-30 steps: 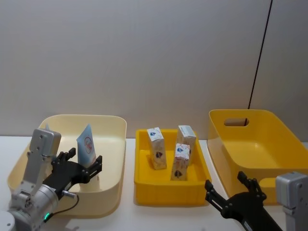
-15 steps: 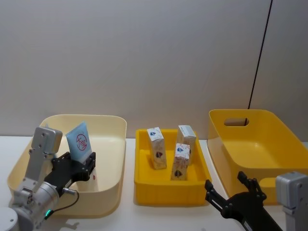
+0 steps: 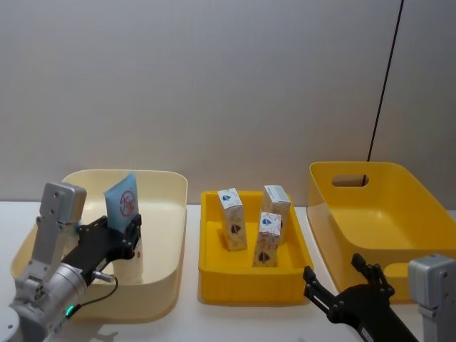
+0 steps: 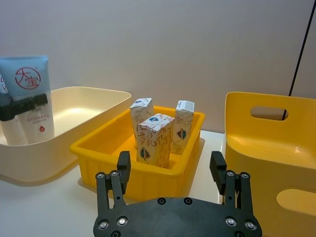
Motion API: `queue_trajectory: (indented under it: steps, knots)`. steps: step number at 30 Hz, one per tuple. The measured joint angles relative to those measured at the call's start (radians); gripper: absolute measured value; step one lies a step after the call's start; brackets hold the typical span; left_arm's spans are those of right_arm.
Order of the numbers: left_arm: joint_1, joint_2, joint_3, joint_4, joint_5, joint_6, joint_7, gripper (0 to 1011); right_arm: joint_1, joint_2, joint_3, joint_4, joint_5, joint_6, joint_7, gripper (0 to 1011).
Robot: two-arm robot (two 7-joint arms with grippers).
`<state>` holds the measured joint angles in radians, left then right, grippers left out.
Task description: Bimanual collaborative sorting of washing and personal care products
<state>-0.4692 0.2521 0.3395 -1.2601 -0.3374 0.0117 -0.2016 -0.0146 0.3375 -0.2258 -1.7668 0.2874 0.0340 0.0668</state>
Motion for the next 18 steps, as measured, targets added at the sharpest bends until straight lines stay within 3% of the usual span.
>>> queue_trajectory:
  steps: [18]
  knots:
    - [-0.004, 0.007, -0.021, -0.102, -0.091, -0.067, -0.162, 294, 0.000, 0.000, 0.000, 0.000, 0.000, 0.000, 0.000, 1001]
